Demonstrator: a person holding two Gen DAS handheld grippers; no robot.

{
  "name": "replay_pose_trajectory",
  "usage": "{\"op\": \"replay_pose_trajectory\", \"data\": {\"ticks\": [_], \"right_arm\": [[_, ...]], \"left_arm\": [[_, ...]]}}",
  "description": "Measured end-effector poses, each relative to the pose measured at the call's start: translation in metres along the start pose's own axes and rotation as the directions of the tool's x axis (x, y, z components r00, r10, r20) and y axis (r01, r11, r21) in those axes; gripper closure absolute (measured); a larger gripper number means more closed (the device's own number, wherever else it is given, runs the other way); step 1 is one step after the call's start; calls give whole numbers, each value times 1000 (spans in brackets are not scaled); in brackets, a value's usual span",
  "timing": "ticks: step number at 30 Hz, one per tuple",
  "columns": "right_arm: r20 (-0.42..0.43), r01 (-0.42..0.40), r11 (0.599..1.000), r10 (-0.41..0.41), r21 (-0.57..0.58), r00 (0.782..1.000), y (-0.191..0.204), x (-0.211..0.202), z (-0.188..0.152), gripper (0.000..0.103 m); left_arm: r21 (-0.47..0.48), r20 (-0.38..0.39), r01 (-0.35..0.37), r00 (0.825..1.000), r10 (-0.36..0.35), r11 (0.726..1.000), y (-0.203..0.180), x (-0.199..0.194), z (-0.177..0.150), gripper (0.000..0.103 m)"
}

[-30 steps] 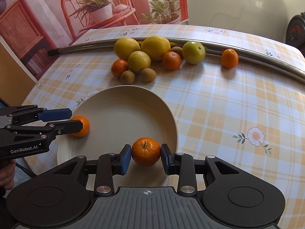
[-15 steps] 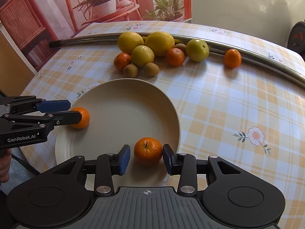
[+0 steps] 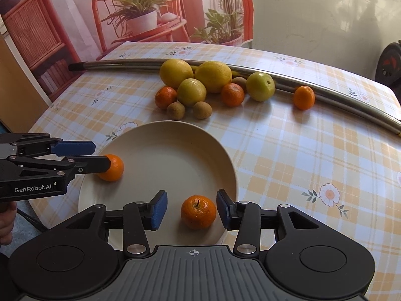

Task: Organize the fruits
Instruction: 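Carry both fruits onto the beige plate and open both grippers, then grasp another orange with the left gripper while the right gripper approaches an orange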

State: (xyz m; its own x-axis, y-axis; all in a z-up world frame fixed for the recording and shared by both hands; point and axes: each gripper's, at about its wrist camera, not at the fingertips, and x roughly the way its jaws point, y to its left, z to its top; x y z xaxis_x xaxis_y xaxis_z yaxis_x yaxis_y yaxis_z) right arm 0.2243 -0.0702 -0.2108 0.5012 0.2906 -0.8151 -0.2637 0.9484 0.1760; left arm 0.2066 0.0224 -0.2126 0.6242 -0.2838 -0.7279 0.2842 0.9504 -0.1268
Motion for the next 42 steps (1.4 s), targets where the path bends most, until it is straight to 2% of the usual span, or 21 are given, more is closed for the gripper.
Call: {"op": "replay_pose_trajectory", "data": {"ticks": [21, 26, 29, 33, 36, 42], "right_arm": [[118, 33, 991, -49, 133, 992, -32, -14, 7, 60], [133, 57, 986, -79, 159, 988, -44, -15, 10, 59], [139, 76, 984, -99, 160, 985, -49, -15, 13, 59], [146, 96, 983, -119, 155, 982, -55, -12, 18, 59], [152, 105, 983, -128, 153, 980, -60, -10, 22, 59], [169, 105, 979, -135, 177, 976, -75, -6, 32, 59]], "left_arm": [[-52, -21, -23, 1000, 22, 998, 12, 6, 8, 59], [-124, -17, -23, 1000, 21, 992, 27, 7, 23, 55], [-104, 6, -41, 999, 42, 994, 29, 8, 36, 55], [-93, 34, -14, 999, 18, 996, 30, 15, 54, 55], [-94, 45, 7, 999, -3, 996, 31, 28, 70, 55], [-112, 1, 23, 1000, -23, 993, 37, 68, 84, 56]]}}
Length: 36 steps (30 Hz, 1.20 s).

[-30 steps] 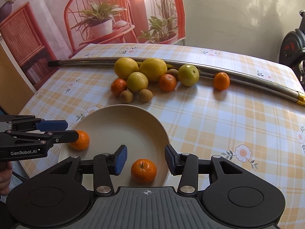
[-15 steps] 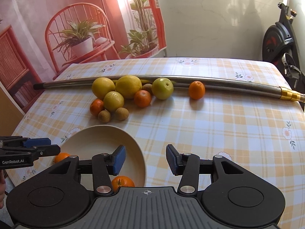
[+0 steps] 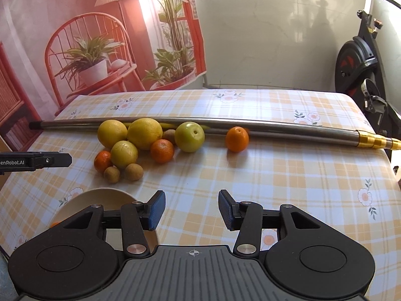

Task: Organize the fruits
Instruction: 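Grasp another orange with the left gripper while the right gripper approaches an orange, then grasp an orange with the right gripper while the left gripper lifts its orange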

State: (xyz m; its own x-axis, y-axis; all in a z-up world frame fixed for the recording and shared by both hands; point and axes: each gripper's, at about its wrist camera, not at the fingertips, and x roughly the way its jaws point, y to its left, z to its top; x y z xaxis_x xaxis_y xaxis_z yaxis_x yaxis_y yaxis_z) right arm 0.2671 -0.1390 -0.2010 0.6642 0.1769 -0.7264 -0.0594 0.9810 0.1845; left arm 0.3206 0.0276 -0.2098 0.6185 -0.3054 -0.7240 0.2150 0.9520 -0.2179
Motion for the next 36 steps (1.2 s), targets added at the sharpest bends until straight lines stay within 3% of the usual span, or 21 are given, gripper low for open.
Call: {"op": "replay_pose_trajectory", "data": {"ticks": [6, 17, 18, 28, 36], "right_arm": [[-3, 4, 1000, -4, 29, 1000, -12, 9, 2, 59], [-19, 14, 997, -12, 73, 1000, -27, 20, 1, 59], [-20, 15, 997, -13, 73, 1000, -28, 21, 1, 59], [-6, 34, 999, -34, 27, 999, -26, 27, 4, 58], [107, 79, 997, -76, -22, 991, -36, 42, 20, 58]], "left_arm": [[22, -16, -2, 1000, 3, 1000, 7, 30, 3, 56], [34, -27, 27, 999, -26, 999, 15, 48, 2, 59], [38, -23, 32, 999, -31, 999, 14, 48, 1, 62], [38, 12, 21, 1000, -22, 999, 16, 30, -2, 63], [-25, 69, 39, 997, -38, 999, 16, -2, -6, 63]]}}
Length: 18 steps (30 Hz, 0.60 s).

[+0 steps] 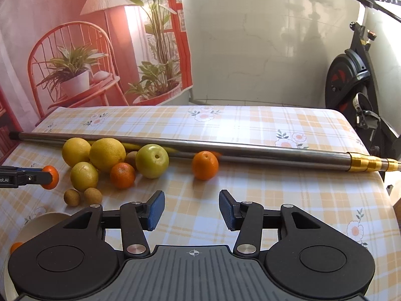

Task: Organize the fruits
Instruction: 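Grasp an orange with the right gripper while the left gripper lifts its orange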

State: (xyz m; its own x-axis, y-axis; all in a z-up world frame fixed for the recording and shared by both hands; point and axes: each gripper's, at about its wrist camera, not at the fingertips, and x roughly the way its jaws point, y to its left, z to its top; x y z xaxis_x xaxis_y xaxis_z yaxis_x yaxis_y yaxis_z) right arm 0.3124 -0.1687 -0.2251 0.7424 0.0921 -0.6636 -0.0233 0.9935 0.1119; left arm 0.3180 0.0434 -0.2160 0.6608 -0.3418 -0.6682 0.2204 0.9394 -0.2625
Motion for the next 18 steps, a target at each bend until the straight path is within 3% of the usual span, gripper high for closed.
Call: {"op": "replay_pose_trajectory", "data": {"ticks": [4, 15, 18], "right_arm": [[24, 27, 999, -28, 24, 999, -8, 23, 11, 58], [-47, 74, 997, -75, -17, 996, 1, 79, 23, 60], [-53, 68, 998, -69, -11, 996, 3, 85, 25, 67]], "left_arm": [[-17, 15, -1, 1000, 1, 1000, -6, -13, -6, 63], [6, 22, 6, 1000, -6, 1000, -17, -27, -20, 63], [7, 16, 9, 1000, -9, 1000, -17, -28, -22, 63]]}}
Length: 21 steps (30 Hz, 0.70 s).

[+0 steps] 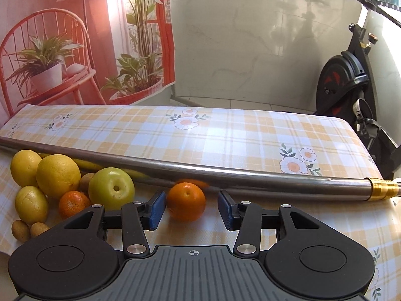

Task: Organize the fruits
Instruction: 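Grasp an orange with the right gripper while the left gripper lifts its orange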

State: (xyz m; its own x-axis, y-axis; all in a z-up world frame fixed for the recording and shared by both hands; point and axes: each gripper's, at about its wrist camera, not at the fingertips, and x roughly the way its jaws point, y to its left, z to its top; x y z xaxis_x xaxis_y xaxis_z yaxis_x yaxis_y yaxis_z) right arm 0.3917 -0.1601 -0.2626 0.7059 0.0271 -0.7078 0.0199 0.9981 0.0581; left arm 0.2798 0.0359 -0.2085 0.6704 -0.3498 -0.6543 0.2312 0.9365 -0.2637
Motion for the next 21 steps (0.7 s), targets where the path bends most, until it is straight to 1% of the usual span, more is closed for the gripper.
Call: {"op": "replay_pose_trajectory", "data": {"ticks": [1, 3, 8, 14, 17, 19, 21], "right_arm": [[-3, -4, 1000, 4, 3, 1000, 1, 1, 0, 71], [-5, 8, 1000, -8, 0, 1000, 5, 2, 1, 71], [-1, -11, 999, 11, 36, 1000, 4, -8, -4, 71], [43, -53, 992, 48, 118, 998, -1, -47, -23, 71], [56, -94, 983, 87, 159, 995, 0, -67, -35, 71], [66, -113, 980, 104, 162, 992, 2, -79, -42, 71], [68, -130, 981, 122, 141, 990, 7, -91, -49, 71]], "left_arm": [[1, -2, 0, 1000, 0, 1000, 0, 0, -1, 63], [6, -4, 1, 1000, -1, 1000, 0, -1, -2, 63], [5, -3, 8, 1000, -8, 1000, -1, -6, -5, 63], [21, -11, 11, 1000, -10, 1000, -3, -9, -10, 63], [27, -18, 13, 1000, -13, 1000, -3, -10, -14, 63], [27, -25, 14, 1000, -13, 1000, -3, -10, -17, 63], [27, -34, 14, 999, -14, 1000, -4, -11, -21, 63]]}}
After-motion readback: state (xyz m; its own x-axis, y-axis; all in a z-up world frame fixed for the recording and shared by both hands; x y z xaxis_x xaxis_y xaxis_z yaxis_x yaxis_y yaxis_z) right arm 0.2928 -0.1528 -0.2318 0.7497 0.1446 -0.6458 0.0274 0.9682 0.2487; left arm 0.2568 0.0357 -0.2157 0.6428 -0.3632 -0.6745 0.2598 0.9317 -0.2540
